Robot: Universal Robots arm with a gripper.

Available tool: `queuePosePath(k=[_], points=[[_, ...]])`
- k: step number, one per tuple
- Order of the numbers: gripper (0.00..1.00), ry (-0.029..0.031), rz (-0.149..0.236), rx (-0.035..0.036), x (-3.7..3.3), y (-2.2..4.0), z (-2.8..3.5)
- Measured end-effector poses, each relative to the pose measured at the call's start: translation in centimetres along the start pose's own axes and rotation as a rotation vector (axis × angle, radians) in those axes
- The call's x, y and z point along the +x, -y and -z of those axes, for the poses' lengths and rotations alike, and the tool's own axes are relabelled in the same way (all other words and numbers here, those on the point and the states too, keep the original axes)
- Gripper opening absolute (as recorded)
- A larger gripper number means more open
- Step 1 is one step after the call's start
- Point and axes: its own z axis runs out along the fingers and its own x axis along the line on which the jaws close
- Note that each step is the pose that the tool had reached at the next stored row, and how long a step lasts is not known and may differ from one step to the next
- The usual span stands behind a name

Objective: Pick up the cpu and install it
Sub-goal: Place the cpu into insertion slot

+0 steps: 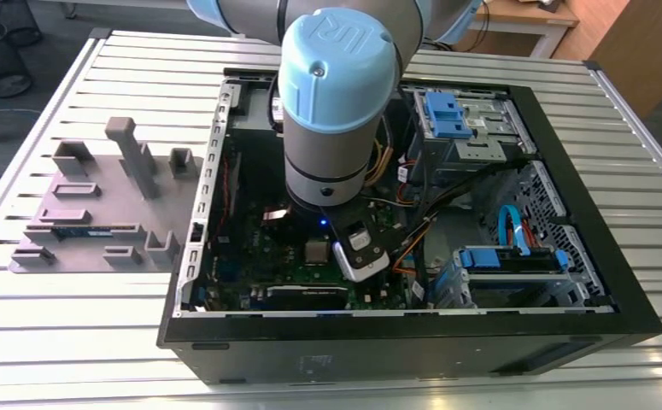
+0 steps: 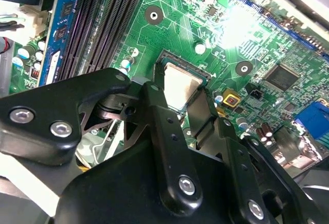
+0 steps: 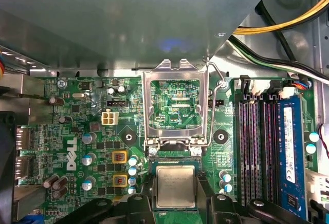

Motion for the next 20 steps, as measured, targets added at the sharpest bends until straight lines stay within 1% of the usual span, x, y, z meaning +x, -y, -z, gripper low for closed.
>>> queuePosePath(k=[6,7,16,20], points=[[0.44,-0.0001,0.0,0.0003,0.0,0.0,0.0],[0.38,-0.0001,0.0,0.0002,0.0,0.0,-0.01],[0.38,0.0,0.0,-0.0001,0.0,0.0,-0.03],[0.38,-0.0005,0.007,-0.0003,0.01,0.0,-0.03]])
